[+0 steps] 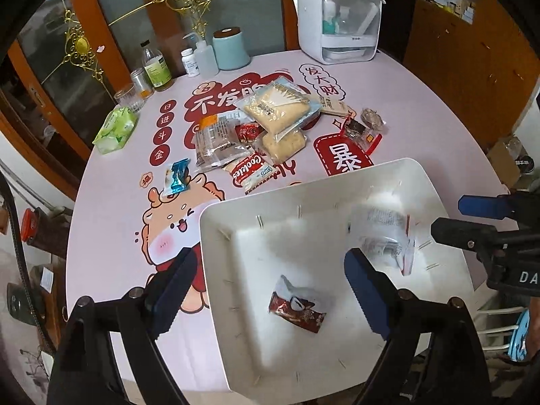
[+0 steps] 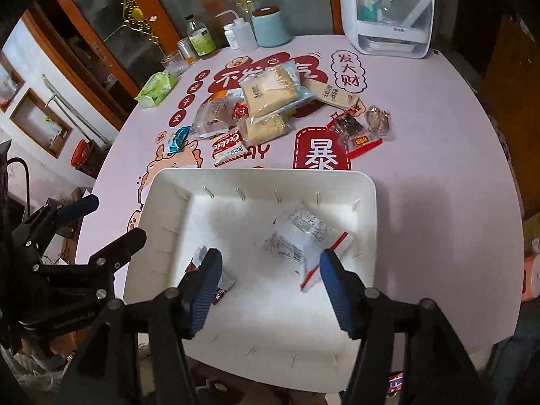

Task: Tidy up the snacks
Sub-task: 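Drop the chocolate bar into the tray with the left tool while the right tool drops the white bag, then grasp the blue-wrapped candy with the left tool while the right tool grasps the nut bag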

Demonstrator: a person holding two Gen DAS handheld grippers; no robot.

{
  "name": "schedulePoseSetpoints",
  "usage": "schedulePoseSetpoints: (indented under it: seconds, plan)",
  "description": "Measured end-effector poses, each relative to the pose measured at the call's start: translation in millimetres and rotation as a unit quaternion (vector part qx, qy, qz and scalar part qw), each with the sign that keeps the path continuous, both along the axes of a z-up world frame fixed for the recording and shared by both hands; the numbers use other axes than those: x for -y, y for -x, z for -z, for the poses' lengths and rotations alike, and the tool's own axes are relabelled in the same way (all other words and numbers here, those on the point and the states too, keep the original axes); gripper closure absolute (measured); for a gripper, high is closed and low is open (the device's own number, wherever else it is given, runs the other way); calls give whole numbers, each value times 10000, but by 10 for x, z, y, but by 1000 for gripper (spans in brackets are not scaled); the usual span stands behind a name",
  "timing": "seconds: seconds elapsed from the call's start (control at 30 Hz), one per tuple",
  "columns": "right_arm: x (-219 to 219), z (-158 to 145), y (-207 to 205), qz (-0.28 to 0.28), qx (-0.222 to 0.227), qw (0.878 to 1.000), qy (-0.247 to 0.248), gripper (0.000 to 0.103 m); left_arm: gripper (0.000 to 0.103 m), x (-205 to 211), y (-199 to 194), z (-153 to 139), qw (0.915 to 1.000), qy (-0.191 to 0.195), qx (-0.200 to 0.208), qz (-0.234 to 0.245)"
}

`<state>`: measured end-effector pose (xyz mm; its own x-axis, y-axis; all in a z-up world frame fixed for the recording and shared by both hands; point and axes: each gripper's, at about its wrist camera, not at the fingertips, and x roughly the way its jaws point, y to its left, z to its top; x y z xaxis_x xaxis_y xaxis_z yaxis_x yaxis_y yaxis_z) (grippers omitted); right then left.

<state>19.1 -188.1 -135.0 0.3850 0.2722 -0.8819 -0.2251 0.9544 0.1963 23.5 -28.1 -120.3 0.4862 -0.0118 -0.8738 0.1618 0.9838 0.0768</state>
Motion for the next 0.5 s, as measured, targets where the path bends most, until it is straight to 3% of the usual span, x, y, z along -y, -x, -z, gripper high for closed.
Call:
schedulePoseSetpoints:
  seconds: [0.17, 0.5]
  plan:
    - [27, -38, 41, -189, 77, 9998, -56, 42, 15, 9, 34, -54, 9999, 39, 81, -134]
    - [169, -109, 77, -494, 275, 9983, -121, 42, 15, -69, 221, -241, 9944, 186, 699, -768]
